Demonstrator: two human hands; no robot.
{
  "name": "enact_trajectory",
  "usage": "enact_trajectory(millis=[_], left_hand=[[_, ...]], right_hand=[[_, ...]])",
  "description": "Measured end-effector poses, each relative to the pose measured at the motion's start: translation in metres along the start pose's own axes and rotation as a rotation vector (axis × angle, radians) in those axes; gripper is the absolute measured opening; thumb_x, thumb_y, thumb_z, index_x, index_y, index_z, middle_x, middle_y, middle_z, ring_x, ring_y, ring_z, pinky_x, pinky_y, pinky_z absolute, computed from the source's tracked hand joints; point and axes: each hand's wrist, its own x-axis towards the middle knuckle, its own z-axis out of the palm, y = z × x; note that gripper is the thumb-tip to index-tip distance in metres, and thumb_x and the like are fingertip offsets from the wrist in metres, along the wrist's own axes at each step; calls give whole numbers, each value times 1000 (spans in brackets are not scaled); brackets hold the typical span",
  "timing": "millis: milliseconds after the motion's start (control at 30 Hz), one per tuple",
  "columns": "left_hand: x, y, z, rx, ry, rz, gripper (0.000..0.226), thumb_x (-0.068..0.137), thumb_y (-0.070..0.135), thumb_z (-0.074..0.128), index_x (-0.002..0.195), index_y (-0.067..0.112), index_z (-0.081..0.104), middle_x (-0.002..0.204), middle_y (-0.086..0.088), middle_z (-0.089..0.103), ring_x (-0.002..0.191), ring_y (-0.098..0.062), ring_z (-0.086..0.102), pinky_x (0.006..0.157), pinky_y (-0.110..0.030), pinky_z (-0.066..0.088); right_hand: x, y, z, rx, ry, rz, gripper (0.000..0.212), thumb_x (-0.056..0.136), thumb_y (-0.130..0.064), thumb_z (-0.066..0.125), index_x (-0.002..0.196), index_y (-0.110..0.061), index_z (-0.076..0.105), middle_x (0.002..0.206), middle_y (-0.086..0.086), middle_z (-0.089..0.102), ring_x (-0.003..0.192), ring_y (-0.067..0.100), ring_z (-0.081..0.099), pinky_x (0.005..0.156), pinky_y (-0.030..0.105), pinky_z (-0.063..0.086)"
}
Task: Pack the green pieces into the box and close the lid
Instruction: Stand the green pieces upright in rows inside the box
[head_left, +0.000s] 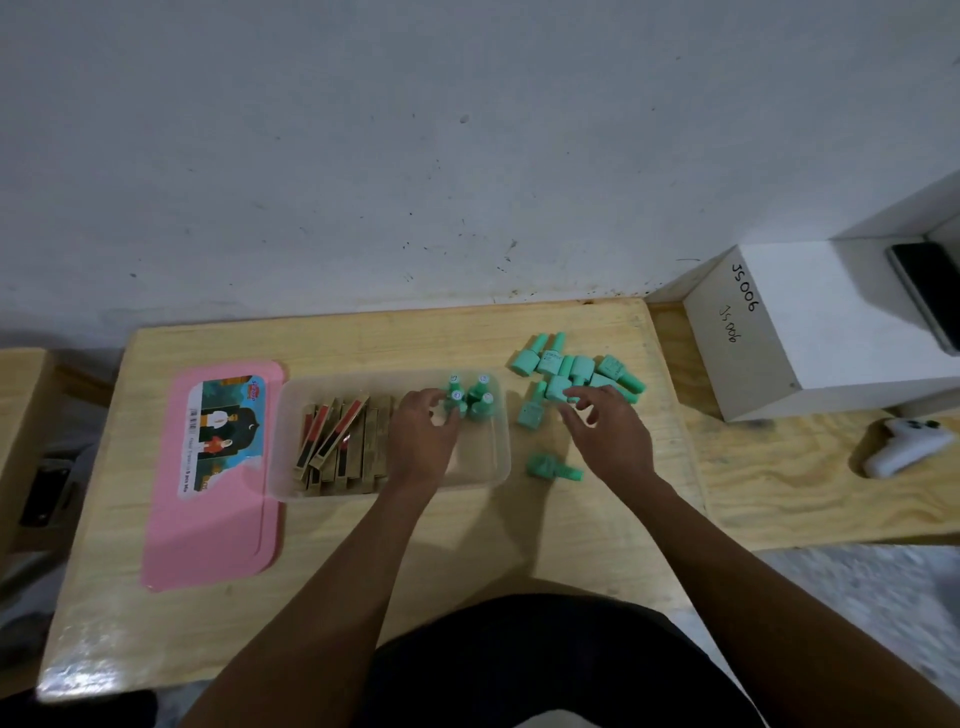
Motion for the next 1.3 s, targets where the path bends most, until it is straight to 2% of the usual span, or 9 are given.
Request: enact_trajectory(millis=[200, 333, 400, 467, 567, 633, 733, 900, 1300], left_hand=[[-21, 27, -6, 122, 99, 248, 18, 84, 22, 70, 99, 14, 66, 93, 0, 65, 79, -13, 60, 65, -21, 40], [-30, 63, 14, -31, -110, 442, 9, 87, 23, 67, 93, 16, 67, 83, 5, 62, 70, -6, 57, 61, -20, 48], [-28, 85, 30, -156, -306, 331, 18, 87, 24, 67, 103, 17, 68, 84, 3, 63, 69, -9, 59, 64, -26, 51], [-23, 101, 48, -141, -425, 185, 35, 88, 26, 66, 121, 17, 62, 101, -2, 64, 84, -15, 61, 76, -29, 51], [-12, 109, 74, 108, -474, 57, 54, 92, 27, 56, 141, 14, 41, 139, -11, 45, 125, -26, 45, 101, -36, 39], [-8, 111, 85, 301, -521, -25, 62, 92, 26, 51, 147, 13, 27, 150, -15, 28, 137, -33, 30, 108, -43, 32], [-5, 109, 97, 463, -557, -98, 65, 92, 23, 50, 147, 7, 21, 151, -18, 21, 137, -38, 25, 110, -44, 29], [1, 100, 110, 551, -419, -88, 38, 93, 13, 51, 129, 5, 46, 134, -16, 40, 120, -33, 44, 99, -39, 40], [10, 91, 114, 312, -316, -118, 30, 92, 16, 52, 120, 5, 55, 116, -14, 55, 106, -30, 57, 91, -41, 48]], right_hand=[[-2, 57, -16, 5, -81, 201, 23, 93, -42, 57, 112, -33, 65, 107, -7, 64, 84, 7, 57, 68, 28, 48], [5, 67, -20, 21, -109, 211, 21, 92, -43, 56, 109, -34, 66, 107, -8, 65, 86, 7, 57, 68, 27, 45], [12, 66, -22, -8, -123, 187, 23, 92, -44, 56, 110, -34, 66, 107, -8, 64, 87, 8, 57, 68, 28, 47], [21, 63, -23, -76, -128, 97, 26, 90, -41, 58, 115, -34, 65, 112, -6, 64, 96, 11, 57, 75, 33, 52], [35, 57, -24, -195, -112, -107, 36, 86, -32, 64, 122, -29, 63, 122, 0, 61, 113, 21, 51, 87, 39, 49], [47, 53, -25, -272, -123, -193, 44, 85, -32, 63, 128, -24, 58, 130, 2, 57, 121, 23, 47, 92, 41, 46], [63, 51, -22, -319, -197, -275, 57, 83, -36, 64, 136, -20, 48, 142, 2, 48, 133, 22, 39, 101, 43, 38], [80, 55, -14, -428, -289, -401, 63, 79, -42, 65, 136, -21, 47, 146, 1, 43, 135, 21, 36, 108, 44, 31], [91, 51, -4, -366, -209, -432, 59, 79, -50, 62, 127, -17, 56, 123, 8, 58, 115, 26, 54, 108, 45, 31]])
